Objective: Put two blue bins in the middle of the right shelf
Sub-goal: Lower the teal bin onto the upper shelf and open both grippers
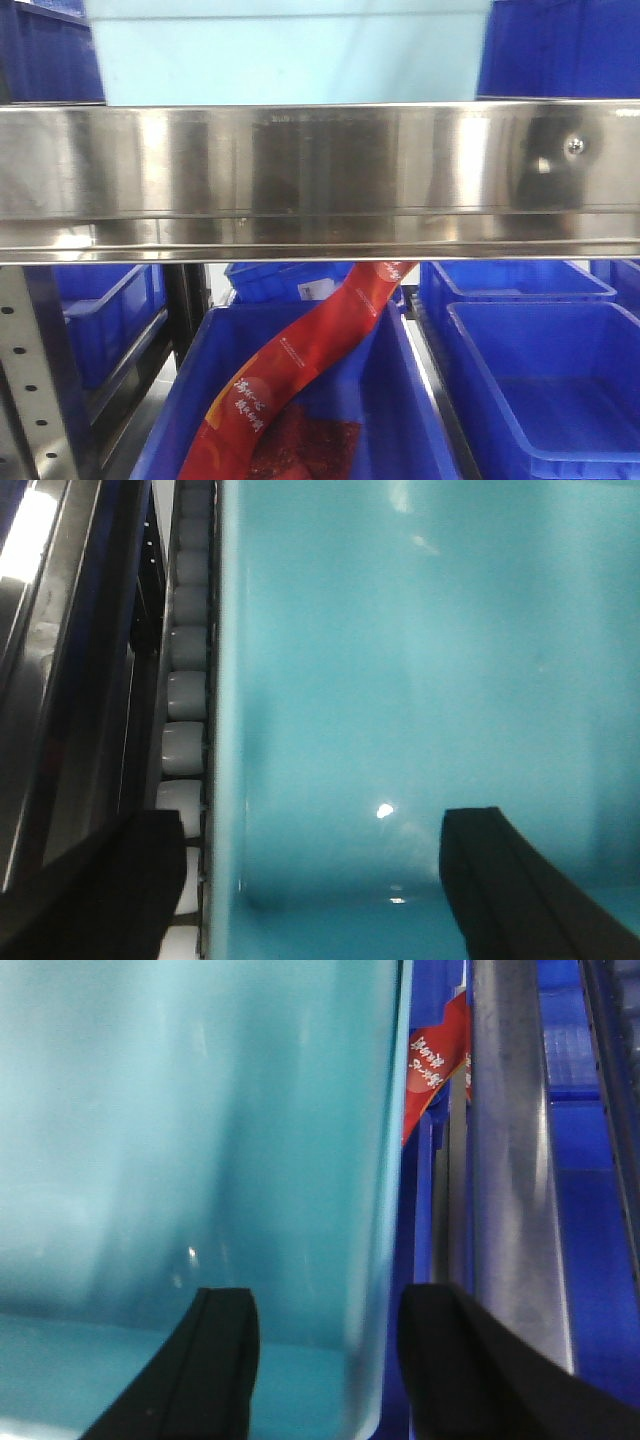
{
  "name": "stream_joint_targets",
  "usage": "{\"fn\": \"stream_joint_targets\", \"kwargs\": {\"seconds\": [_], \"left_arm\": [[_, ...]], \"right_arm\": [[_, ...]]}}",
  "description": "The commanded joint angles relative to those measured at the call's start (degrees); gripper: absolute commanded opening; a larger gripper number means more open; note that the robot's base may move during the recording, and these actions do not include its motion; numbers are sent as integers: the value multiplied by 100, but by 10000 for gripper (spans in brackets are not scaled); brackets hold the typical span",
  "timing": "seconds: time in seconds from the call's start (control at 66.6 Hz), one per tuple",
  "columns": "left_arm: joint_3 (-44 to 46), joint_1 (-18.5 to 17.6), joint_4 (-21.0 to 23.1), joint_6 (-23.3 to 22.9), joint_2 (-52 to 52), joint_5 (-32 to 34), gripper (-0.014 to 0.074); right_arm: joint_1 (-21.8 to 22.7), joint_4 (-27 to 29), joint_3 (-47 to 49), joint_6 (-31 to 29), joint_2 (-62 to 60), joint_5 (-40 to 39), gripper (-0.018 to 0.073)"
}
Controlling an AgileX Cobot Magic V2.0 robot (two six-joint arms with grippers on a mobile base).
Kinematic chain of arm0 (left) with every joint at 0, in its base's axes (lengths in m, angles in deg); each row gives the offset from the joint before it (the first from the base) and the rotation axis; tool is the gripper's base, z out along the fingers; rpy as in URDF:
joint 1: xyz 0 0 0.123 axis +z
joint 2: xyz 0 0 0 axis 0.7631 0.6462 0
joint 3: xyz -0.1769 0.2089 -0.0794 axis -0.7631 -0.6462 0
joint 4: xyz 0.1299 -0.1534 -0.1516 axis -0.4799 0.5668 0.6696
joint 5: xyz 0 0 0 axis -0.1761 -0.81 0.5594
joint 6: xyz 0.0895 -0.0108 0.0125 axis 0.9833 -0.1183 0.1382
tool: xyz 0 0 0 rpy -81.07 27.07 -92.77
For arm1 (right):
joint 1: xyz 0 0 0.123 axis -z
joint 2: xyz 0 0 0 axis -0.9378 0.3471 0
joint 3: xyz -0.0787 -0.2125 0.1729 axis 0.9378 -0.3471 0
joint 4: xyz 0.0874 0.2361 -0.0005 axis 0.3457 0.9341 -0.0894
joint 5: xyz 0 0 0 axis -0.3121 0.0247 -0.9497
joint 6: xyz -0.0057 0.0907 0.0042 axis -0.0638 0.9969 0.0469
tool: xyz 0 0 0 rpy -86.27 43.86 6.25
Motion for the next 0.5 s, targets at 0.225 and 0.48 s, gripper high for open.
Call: {"fn": "stream_joint_targets", "kwargs": {"seconds": [0.225, 0.48], "left_arm": [[899, -6, 0, -26, -70, -584, 418], [1477, -6, 28, -26, -172, -1200, -27]], "right_arm": [[4, -114, 47, -14, -547, -248, 234], [4, -211, 47, -48, -1140, -325, -15]]}}
